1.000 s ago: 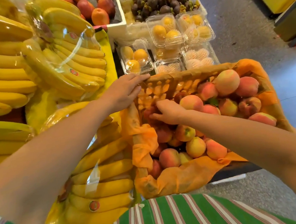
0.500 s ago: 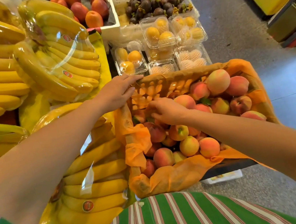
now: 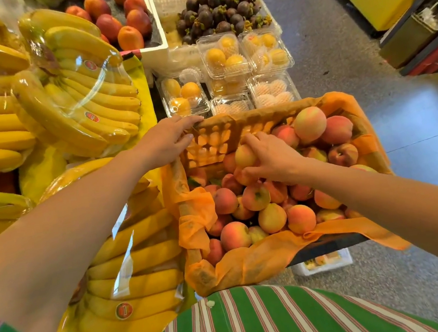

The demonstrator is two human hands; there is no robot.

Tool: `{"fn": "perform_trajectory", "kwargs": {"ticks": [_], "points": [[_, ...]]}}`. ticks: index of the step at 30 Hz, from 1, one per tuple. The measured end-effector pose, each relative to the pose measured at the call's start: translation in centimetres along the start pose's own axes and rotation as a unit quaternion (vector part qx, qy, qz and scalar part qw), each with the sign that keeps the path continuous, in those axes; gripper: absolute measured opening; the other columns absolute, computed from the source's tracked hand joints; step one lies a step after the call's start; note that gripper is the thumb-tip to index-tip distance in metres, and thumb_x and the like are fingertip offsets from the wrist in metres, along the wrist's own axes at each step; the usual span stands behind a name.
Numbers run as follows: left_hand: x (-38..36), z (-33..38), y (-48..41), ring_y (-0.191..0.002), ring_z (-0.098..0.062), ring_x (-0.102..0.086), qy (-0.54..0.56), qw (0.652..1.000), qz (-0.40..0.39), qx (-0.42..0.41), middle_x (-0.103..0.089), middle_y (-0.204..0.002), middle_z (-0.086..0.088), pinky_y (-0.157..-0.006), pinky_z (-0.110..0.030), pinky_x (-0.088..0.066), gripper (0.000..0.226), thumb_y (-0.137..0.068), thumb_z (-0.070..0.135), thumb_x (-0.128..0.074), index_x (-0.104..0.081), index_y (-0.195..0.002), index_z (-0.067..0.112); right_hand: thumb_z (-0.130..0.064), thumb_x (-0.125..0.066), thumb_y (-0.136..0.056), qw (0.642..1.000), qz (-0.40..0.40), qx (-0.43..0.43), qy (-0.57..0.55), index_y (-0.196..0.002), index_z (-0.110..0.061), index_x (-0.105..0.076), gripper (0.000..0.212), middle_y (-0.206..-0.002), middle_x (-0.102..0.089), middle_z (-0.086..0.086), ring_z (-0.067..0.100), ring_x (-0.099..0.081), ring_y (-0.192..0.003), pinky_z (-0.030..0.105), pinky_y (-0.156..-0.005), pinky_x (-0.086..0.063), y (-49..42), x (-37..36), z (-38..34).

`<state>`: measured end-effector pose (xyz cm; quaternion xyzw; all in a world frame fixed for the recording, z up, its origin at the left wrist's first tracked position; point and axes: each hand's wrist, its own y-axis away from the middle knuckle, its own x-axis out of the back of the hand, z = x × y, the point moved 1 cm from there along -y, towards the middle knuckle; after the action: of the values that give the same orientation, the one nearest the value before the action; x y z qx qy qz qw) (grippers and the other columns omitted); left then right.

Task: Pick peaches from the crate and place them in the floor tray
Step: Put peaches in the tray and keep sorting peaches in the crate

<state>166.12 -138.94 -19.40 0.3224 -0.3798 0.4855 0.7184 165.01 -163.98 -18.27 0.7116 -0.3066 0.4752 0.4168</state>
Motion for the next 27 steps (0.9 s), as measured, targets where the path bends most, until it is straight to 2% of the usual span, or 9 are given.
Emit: {"fn": "perform_trajectory", "kwargs": {"ticks": [2,4,9,12,14,19,23,27], "points": [[0.0,0.0,0.0,-0.122,-0.025,-0.045,0.002,1.0,0.002,0.002,-0.051,-0.134,-0.006,-0.097,-0.04,-0.041,0.046,-0.1,0.027,-0.043,-0.034,-0.145,0.033,-0.046,-0.074,-0.078,0.996,-0.001,0.02,-0.087,-0.126,-0.011,-0.042,0.068,-0.12,-0.056,0.01,0.027,-0.055,-0.106,0.037,-0.082,-0.047,-0.5,-0.3,-1.2],[0.0,0.1,0.1,-0.123,-0.025,-0.045,0.003,1.0,0.007,0.001,-0.051,-0.135,-0.006,-0.097,-0.039,-0.04,0.046,-0.1,0.027,-0.043,-0.035,-0.145,0.033,-0.045,-0.076,-0.077,0.992,-0.012,0.037,-0.119,-0.122,-0.01,-0.043,0.066,-0.119,-0.056,0.01,0.026,-0.055,-0.106,0.035,-0.082,-0.045,-1.2,-1.4,-2.5],[-0.1,0.1,0.2,-0.122,-0.025,-0.045,0.014,1.0,0.017,-0.003,-0.052,-0.133,-0.007,-0.099,-0.038,-0.04,0.046,-0.099,0.025,-0.045,-0.037,-0.145,0.032,-0.037,-0.077,-0.077,0.997,-0.027,0.046,-0.062,-0.136,-0.013,-0.042,0.072,-0.124,-0.044,0.015,0.033,-0.051,-0.111,0.041,-0.091,-0.046,-3.1,-4.9,-3.8],[-0.2,0.0,0.2,-0.123,-0.024,-0.045,0.018,1.0,0.019,-0.003,-0.052,-0.133,-0.006,-0.1,-0.038,-0.039,0.047,-0.099,0.025,-0.046,-0.037,-0.145,0.031,-0.036,-0.074,-0.08,0.999,-0.027,0.042,-0.019,-0.136,-0.016,-0.043,0.068,-0.124,-0.049,0.014,0.033,-0.052,-0.113,0.045,-0.089,-0.05,-4.0,-6.1,-3.8],[-0.2,0.0,0.2,-0.124,-0.024,-0.044,0.023,1.0,0.019,-0.004,-0.052,-0.134,-0.006,-0.101,-0.038,-0.039,0.047,-0.099,0.025,-0.046,-0.038,-0.144,0.03,-0.032,-0.071,-0.082,0.999,-0.023,0.034,-0.028,-0.135,-0.015,-0.042,0.063,-0.122,-0.054,0.015,0.034,-0.055,-0.111,0.045,-0.087,-0.051,-4.4,-6.3,-3.6],[0.0,0.0,0.2,-0.124,-0.024,-0.044,0.022,1.0,0.013,-0.003,-0.052,-0.135,-0.005,-0.102,-0.041,-0.04,0.047,-0.098,0.026,-0.046,-0.037,-0.144,0.031,-0.026,-0.064,-0.087,0.998,-0.016,0.04,-0.047,-0.136,-0.008,-0.042,0.057,-0.123,-0.055,0.018,0.034,-0.055,-0.11,0.04,-0.088,-0.045,-4.2,-6.1,-3.3],[0.3,0.5,0.0,-0.119,-0.027,-0.047,-0.02,1.0,0.018,-0.004,-0.054,-0.13,-0.006,-0.097,-0.045,-0.042,0.045,-0.097,0.028,-0.048,-0.041,-0.142,0.028,-0.025,-0.061,-0.09,0.992,0.041,0.07,-0.093,-0.128,-0.011,-0.052,0.042,-0.119,-0.058,0.011,0.027,-0.055,-0.109,0.037,-0.089,-0.045,-2.6,-3.8,-2.9],[0.6,2.3,-1.4,-0.117,-0.029,-0.05,-0.074,0.995,0.043,-0.043,-0.056,-0.124,-0.009,-0.093,-0.041,-0.042,0.042,-0.096,0.028,-0.051,-0.048,-0.137,0.021,-0.022,-0.06,-0.089,0.974,0.168,0.067,-0.134,-0.11,-0.015,-0.062,0.022,-0.104,-0.062,0.004,0.021,-0.06,-0.093,0.041,-0.077,-0.052,-0.4,-0.2,-0.9]]}}
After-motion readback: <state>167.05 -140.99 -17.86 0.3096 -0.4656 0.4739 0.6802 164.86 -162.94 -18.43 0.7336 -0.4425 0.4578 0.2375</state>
